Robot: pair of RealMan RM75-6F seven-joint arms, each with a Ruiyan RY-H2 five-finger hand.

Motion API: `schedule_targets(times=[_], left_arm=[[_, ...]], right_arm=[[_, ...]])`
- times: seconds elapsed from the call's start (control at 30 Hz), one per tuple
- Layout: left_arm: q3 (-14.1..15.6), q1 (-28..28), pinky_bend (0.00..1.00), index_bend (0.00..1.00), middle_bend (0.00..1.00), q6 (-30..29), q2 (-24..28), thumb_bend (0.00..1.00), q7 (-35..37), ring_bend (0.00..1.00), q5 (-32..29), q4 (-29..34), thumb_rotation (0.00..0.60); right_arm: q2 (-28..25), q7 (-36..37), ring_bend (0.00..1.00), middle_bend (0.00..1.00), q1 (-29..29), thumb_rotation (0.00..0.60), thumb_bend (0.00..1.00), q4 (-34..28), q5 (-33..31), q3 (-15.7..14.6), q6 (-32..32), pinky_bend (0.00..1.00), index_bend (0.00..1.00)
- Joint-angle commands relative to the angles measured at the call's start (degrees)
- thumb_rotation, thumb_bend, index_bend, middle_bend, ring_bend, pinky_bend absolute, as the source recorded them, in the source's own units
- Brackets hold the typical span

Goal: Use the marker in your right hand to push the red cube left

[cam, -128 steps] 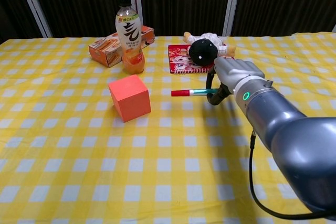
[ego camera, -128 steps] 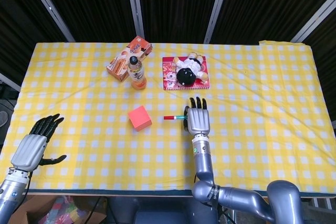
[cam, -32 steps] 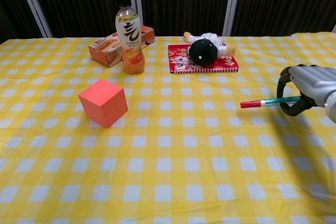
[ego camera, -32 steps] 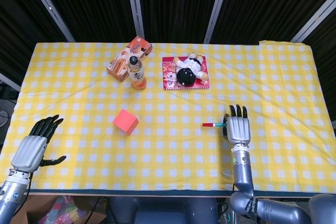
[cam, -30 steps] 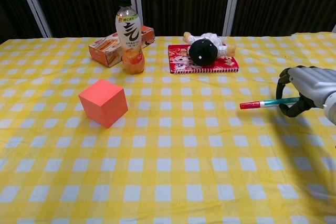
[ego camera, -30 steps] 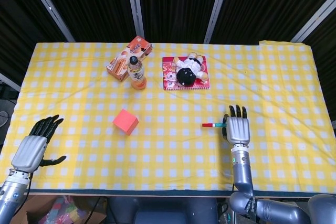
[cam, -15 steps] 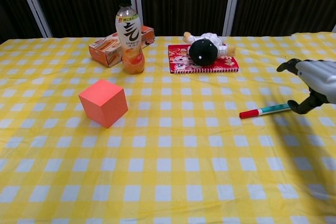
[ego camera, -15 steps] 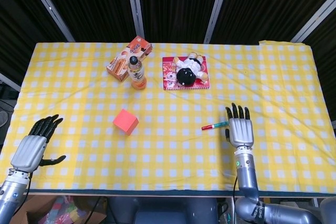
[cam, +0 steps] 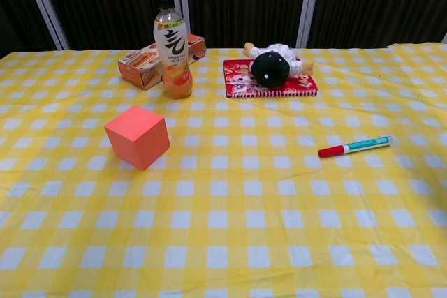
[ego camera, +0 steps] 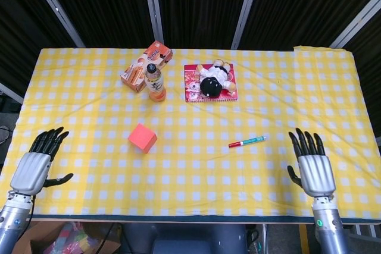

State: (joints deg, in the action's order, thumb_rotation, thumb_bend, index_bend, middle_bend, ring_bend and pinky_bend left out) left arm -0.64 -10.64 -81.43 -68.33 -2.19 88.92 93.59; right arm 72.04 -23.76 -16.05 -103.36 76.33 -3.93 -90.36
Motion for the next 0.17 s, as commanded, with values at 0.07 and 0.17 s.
schedule_targets(times=[0.07,0.17], left_arm=[[-0.29,0.19,0.00,0.00,0.00,-0.60,-0.70,0.00,-1.00,0.00,-0.02,-0.65,0.600],[-0.53,0.20,0.00,0.00,0.00,-1.01,-1.07,0.00,-1.44,0.00,0.13,-0.97,0.600]], right_arm=[[-4.20,10.58,0.00,0.00,7.98,0.600,0.40,5.11,8.52,-5.86,-6.96,0.00,0.00],[-4.07,12.59,0.00,0.00,10.01,0.600,0.40,6.91,10.26,-6.33,-8.27,0.00,0.00]])
